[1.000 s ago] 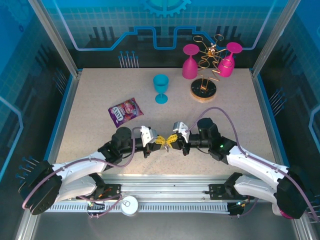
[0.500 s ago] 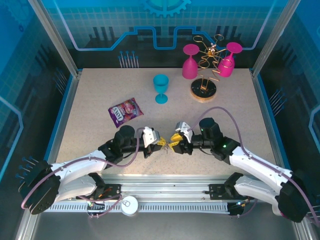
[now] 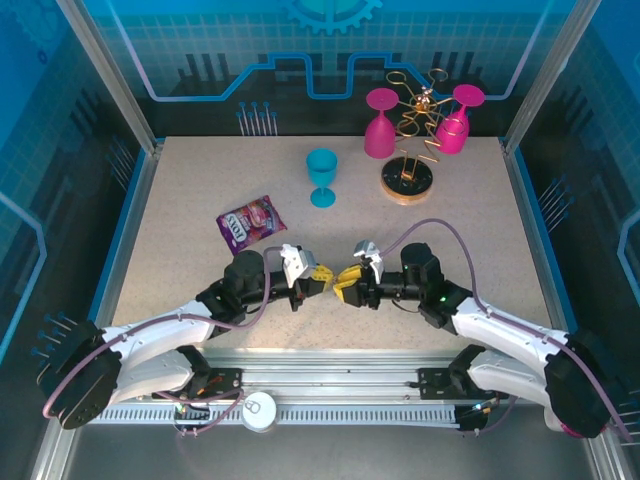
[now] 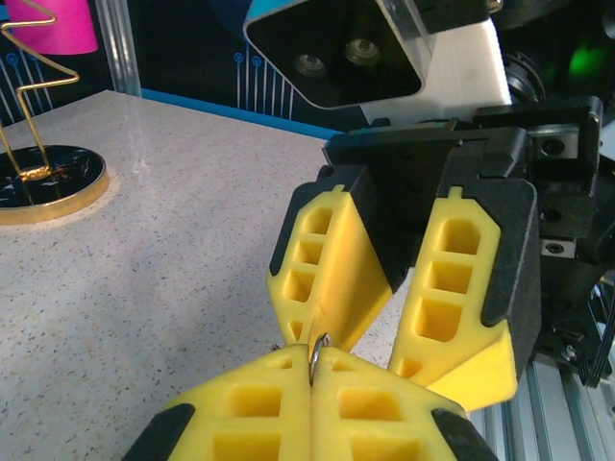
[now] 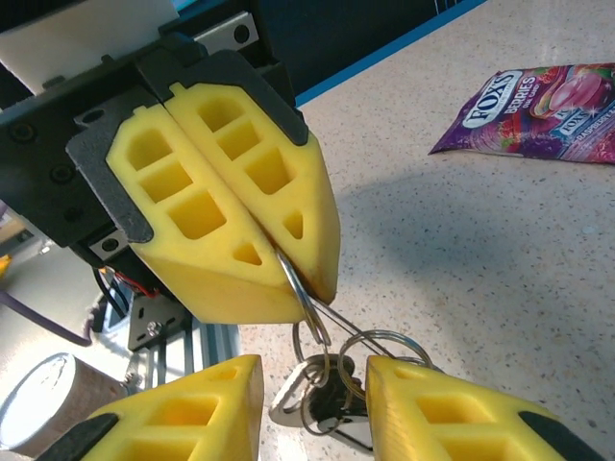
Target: Put the keys on the keyring
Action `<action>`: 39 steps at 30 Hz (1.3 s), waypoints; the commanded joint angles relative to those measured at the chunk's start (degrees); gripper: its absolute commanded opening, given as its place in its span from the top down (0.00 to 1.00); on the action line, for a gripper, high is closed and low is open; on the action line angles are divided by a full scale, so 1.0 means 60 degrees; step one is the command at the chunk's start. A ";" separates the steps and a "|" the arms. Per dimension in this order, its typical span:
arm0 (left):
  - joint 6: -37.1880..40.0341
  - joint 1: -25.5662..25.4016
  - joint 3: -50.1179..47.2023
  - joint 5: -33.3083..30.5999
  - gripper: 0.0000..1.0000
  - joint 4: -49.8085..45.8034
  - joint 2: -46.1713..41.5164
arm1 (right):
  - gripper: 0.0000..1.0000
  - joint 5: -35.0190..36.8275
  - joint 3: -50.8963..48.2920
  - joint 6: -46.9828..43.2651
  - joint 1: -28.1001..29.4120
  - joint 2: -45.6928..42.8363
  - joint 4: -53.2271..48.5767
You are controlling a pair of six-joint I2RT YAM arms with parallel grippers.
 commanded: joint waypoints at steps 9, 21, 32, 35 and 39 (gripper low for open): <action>-0.0628 -0.0096 -0.0087 0.0369 1.00 0.0795 -0.0017 | 0.75 -0.0624 0.0066 0.0707 -0.0044 0.0634 0.2044; -0.0875 -0.0117 -0.0138 -0.0702 1.00 0.0902 0.0070 | 1.00 0.0051 0.0175 0.0595 -0.0085 0.0555 0.1087; -0.0425 -0.0125 -0.0053 -0.1036 0.97 0.0049 0.0057 | 1.00 0.0372 0.0578 -0.0524 -0.0140 -0.0633 -0.1681; -0.0225 -0.0119 -0.0048 -0.0910 0.97 -0.0331 0.0031 | 1.00 0.0338 0.0841 -0.0823 -0.0158 -0.0556 -0.2238; -0.0085 -0.0118 -0.0061 -0.0885 1.00 -0.0530 -0.0051 | 1.00 0.0149 0.1086 -0.1060 -0.0169 -0.0358 -0.2659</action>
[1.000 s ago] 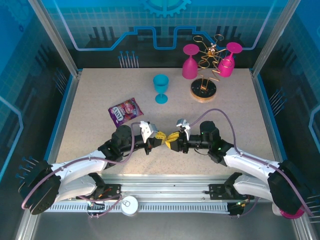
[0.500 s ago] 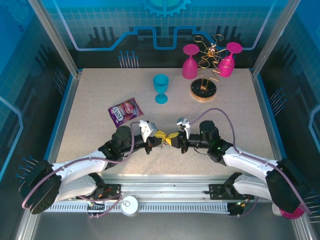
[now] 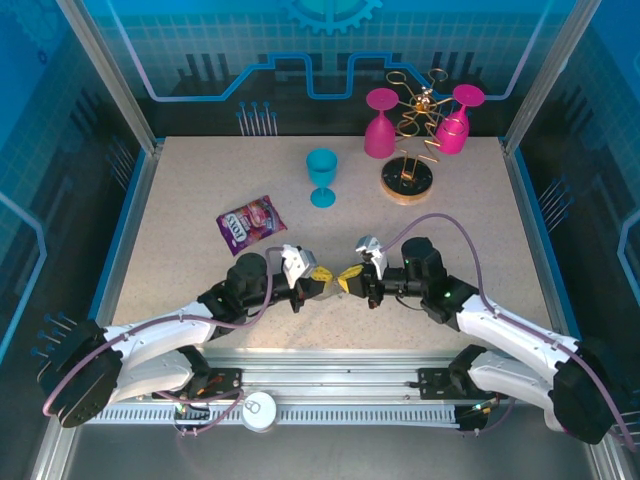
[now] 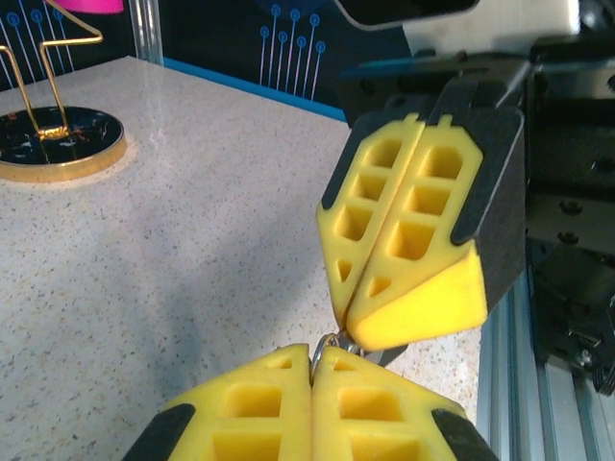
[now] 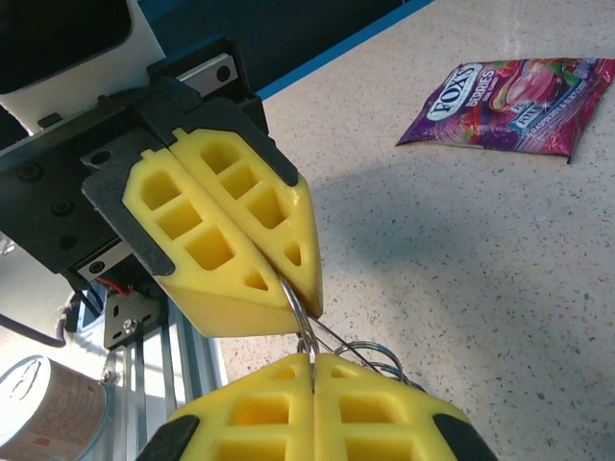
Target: Put the keys on the keyring
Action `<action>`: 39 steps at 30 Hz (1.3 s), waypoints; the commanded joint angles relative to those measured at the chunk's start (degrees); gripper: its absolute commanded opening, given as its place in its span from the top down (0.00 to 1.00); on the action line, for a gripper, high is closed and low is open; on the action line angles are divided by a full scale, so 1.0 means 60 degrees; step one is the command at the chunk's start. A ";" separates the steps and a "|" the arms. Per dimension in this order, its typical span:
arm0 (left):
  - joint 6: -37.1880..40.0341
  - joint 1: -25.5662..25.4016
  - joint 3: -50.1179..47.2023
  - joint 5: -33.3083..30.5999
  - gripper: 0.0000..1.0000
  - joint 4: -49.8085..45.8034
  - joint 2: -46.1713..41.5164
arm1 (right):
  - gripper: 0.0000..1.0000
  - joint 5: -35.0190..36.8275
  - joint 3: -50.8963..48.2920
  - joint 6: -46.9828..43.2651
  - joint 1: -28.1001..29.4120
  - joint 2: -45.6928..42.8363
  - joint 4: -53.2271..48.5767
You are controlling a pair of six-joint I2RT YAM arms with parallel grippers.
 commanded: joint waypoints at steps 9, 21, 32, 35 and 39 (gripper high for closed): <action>-0.0039 0.0025 -0.0058 0.0156 1.00 0.0653 -0.0092 | 0.64 -0.0997 0.0276 -0.0573 -0.0021 0.0254 -0.0507; -0.0162 0.0033 -0.0339 0.0989 1.00 0.1576 -0.0012 | 0.71 0.0531 -0.1135 -0.3008 0.0075 -0.1639 0.1471; -0.0117 0.0034 -0.0354 0.1259 1.00 0.1828 0.0114 | 0.72 0.0175 -0.0432 -0.3749 0.0322 -0.0918 0.1119; -0.0103 0.0030 -0.0369 0.1269 1.00 0.1818 0.0105 | 0.72 0.0167 -0.0341 -0.3734 0.0423 -0.0694 0.1316; -0.0116 0.0027 -0.0369 0.1219 1.00 0.1815 0.0120 | 0.73 0.0026 -0.0199 -0.3769 0.0566 -0.0466 0.1401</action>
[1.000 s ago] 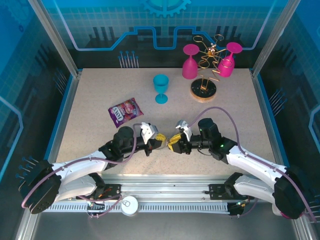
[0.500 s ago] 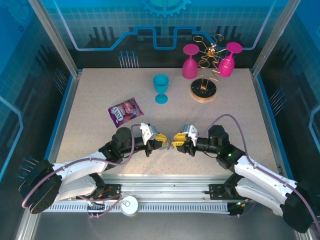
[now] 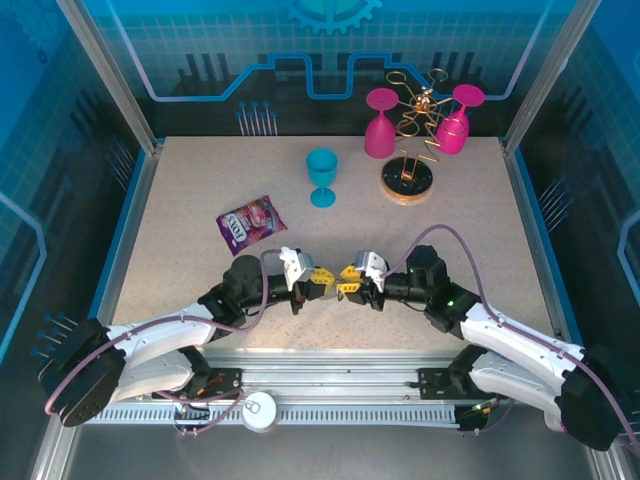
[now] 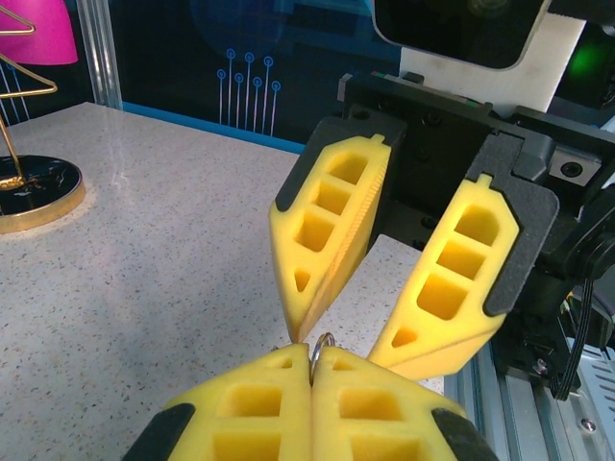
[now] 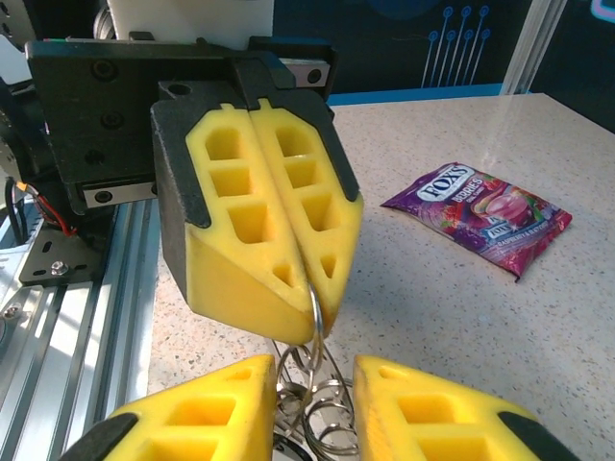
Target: Put the keys on the keyring
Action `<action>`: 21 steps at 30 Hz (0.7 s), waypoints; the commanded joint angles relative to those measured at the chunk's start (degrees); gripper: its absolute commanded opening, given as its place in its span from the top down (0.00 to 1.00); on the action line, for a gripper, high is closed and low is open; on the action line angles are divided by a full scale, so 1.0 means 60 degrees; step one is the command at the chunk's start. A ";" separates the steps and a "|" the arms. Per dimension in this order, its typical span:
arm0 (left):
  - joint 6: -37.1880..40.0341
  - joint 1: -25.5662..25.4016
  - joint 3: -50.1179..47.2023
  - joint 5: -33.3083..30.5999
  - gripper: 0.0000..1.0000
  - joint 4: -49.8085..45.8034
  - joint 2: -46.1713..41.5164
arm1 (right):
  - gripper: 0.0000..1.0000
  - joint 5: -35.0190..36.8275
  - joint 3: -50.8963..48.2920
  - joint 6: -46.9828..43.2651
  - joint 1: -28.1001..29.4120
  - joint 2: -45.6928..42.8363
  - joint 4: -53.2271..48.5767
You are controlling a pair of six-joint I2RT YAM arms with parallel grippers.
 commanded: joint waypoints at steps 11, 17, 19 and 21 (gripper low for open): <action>-0.0117 0.0019 -0.0081 0.0258 1.00 0.0522 0.0067 | 0.90 -0.0227 0.0534 -0.0285 0.0367 0.0623 0.0759; -0.0075 0.0015 -0.0139 0.0085 1.00 0.0305 -0.0094 | 1.00 -0.0254 0.0736 -0.0512 0.0309 0.0598 0.0106; 0.0031 0.0008 -0.0118 0.0043 0.89 -0.0011 -0.0194 | 1.00 -0.0334 0.0918 -0.0658 0.0226 0.0591 -0.0516; 0.0296 0.0015 -0.0046 0.0073 0.82 -0.0555 -0.0409 | 1.00 -0.0501 0.1147 -0.0825 0.0156 0.0610 -0.1092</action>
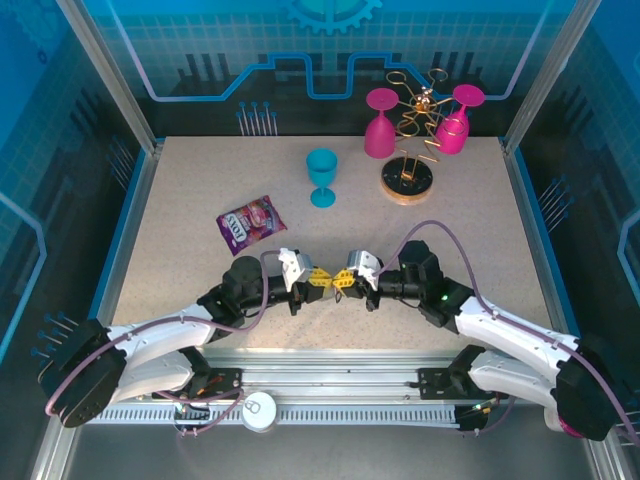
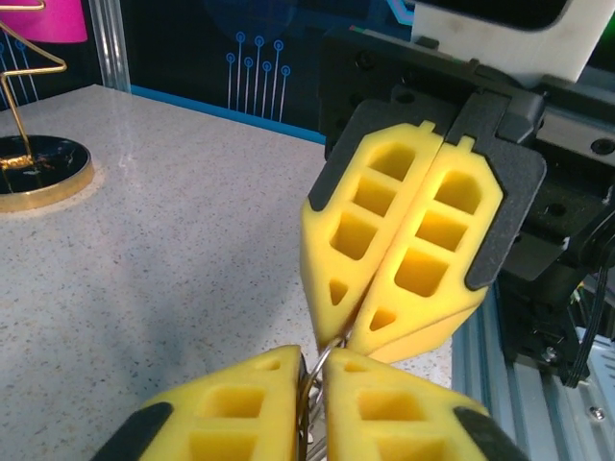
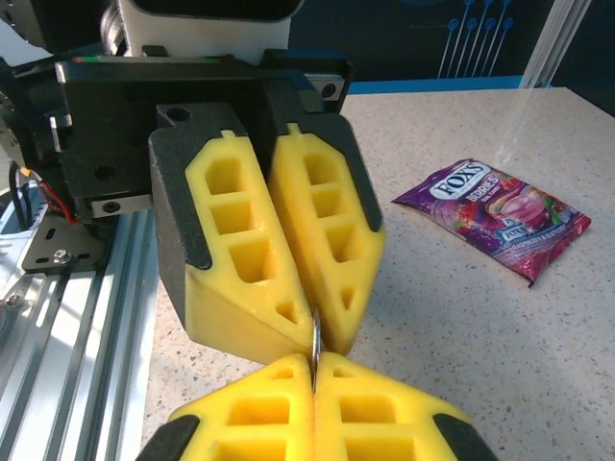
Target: Put the keys on the keyring
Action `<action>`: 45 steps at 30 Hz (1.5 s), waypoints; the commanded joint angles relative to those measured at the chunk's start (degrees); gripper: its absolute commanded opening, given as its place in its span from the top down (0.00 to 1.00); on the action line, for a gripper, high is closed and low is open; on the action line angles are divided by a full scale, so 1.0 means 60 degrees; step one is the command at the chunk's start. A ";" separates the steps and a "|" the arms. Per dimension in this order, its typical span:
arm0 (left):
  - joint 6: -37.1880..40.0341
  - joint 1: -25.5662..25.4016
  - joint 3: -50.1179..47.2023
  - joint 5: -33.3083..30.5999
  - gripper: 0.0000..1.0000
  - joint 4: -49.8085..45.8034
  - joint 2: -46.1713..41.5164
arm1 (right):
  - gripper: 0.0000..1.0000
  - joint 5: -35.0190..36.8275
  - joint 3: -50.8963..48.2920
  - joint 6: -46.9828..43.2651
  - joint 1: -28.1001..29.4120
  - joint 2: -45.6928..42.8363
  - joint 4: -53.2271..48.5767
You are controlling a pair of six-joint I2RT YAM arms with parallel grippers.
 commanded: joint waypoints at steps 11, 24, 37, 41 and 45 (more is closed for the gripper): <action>0.2278 -0.0072 0.1007 0.0280 0.81 -0.3755 -0.0970 | 1.00 -0.1272 0.1624 -0.1199 -0.0171 0.0593 -0.2521; 0.3215 -0.0071 0.1762 0.0697 1.00 -0.4664 -0.0469 | 1.00 -0.1195 0.3290 -0.2627 0.0273 0.1449 -0.4833; 0.3196 -0.0069 0.0746 0.0487 1.00 -0.2850 -0.1072 | 0.60 -0.1165 0.1211 0.0233 -0.0583 0.0115 -0.2663; 0.3174 -0.0082 0.0709 0.0486 1.00 -0.2722 -0.1090 | 0.61 -0.1206 0.1179 0.0418 -0.0435 0.0343 -0.2482; 0.3134 -0.0074 0.0699 0.0442 1.00 -0.2729 -0.1133 | 0.63 -0.1458 0.1333 0.0496 -0.0393 0.0641 -0.2421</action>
